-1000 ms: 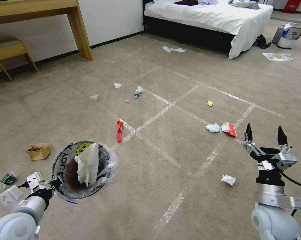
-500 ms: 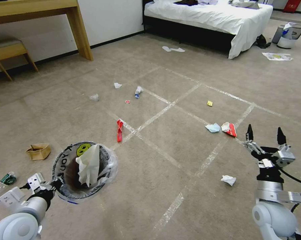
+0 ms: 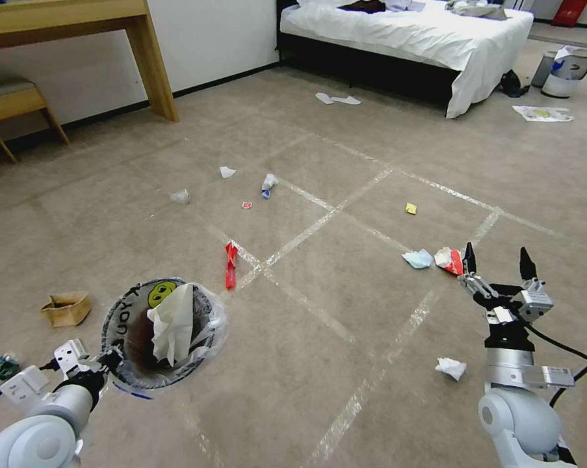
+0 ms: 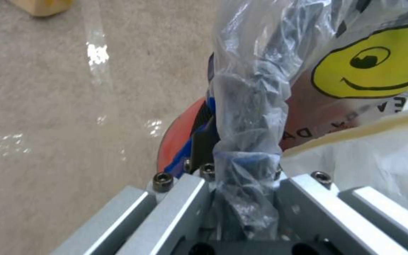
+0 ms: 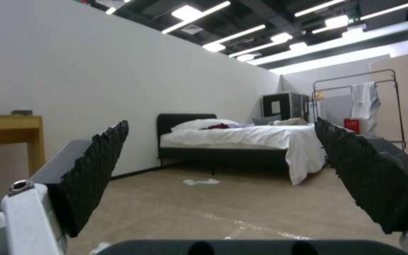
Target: Pick up the trash bin and place the garbage on the floor into it.
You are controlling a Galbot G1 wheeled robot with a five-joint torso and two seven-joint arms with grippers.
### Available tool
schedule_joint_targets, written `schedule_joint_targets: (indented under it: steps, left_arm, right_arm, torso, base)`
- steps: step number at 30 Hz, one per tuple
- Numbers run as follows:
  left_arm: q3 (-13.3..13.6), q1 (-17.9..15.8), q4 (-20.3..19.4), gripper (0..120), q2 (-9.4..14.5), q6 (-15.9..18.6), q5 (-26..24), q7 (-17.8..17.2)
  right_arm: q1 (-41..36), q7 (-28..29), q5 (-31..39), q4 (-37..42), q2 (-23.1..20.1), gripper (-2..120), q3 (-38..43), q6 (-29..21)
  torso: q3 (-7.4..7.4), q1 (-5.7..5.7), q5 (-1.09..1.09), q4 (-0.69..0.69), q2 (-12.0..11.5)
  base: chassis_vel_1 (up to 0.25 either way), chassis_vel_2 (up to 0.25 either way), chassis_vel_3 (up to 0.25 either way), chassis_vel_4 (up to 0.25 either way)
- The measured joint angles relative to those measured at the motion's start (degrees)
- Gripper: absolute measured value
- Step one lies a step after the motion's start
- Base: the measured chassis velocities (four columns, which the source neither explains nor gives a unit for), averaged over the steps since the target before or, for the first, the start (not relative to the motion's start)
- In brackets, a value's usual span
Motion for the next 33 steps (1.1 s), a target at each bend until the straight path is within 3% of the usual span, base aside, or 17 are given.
schedule_joint_targets:
  steps: [10,15,17,18,20,22,23,27,29,33]
  left_arm:
    - [0.01,0.24,0.37,0,-0.03,-0.32,0.57,0.47]
    - [0.17,0.18,0.94,0,-0.02,-0.60,1.17,0.75]
    - [0.27,0.22,1.08,0,-0.02,-0.86,1.40,1.04]
    - [0.27,0.22,1.08,0,-0.02,-0.86,1.40,1.04]
    - [0.37,0.24,1.27,0,-0.04,-0.98,1.63,1.21]
    - [0.41,0.23,1.32,0,-0.05,-1.04,1.68,1.23]
    - [0.56,0.23,1.39,0,-0.23,-1.22,1.85,1.32]
    - [0.73,0.42,1.48,0,-0.40,-1.45,2.28,1.66]
    - [0.72,0.70,1.54,0,-0.47,-1.63,2.66,1.85]
    - [0.60,0.98,1.53,0,-0.48,-1.76,2.73,1.98]
  right_arm:
    - [0.07,4.91,2.97,-1.71,-0.29,100,-0.81,-4.12]
    - [-0.92,13.01,5.33,-1.55,-0.80,100,0.02,-10.36]
    - [-2.01,22.96,7.14,-1.24,-0.94,100,1.67,-18.86]
    - [-2.01,22.96,7.14,-1.24,-0.94,100,1.67,-18.86]
    - [-2.87,29.97,10.84,-1.86,-1.21,100,2.17,-26.53]
    - [-2.91,31.28,12.03,-2.32,-1.20,100,2.21,-28.24]
    - [-2.39,35.75,18.53,-4.84,-0.92,100,2.12,-33.44]
    - [-0.56,39.19,26.34,-9.31,-0.45,100,1.35,-37.10]
    - [1.98,40.97,30.97,-15.93,0.00,100,-0.16,-38.46]
    - [4.51,41.21,33.38,-21.36,0.25,100,-1.46,-38.94]
  torso:
    - [-0.02,-0.02,0.01,-0.01,0.00]
    - [-0.02,-0.02,0.01,0.00,0.00]
    - [-0.02,-0.02,0.01,-0.01,0.00]
    - [-0.02,-0.02,0.01,-0.01,0.00]
    - [-0.02,-0.02,0.00,-0.03,0.00]
    - [-0.02,-0.02,0.00,-0.03,0.00]
    - [-0.02,-0.02,0.01,-0.02,0.00]
    - [-0.02,-0.02,0.01,-0.01,0.00]
    - [-0.02,-0.01,0.02,0.00,0.00]
    - [-0.02,-0.02,0.02,-0.01,0.00]
  base:
    - [-0.044,0.055,0.043,-0.058]
    - [0.000,0.000,0.000,0.000]
    - [0.000,0.000,0.000,0.000]
    - [0.000,0.000,0.000,0.000]
    - [0.000,0.000,0.000,0.000]
    - [0.000,0.000,0.000,0.000]
    - [0.000,0.000,0.000,0.000]
    - [0.000,0.000,0.000,0.000]
    - [0.000,0.000,0.000,0.000]
    - [0.000,0.000,0.000,0.000]
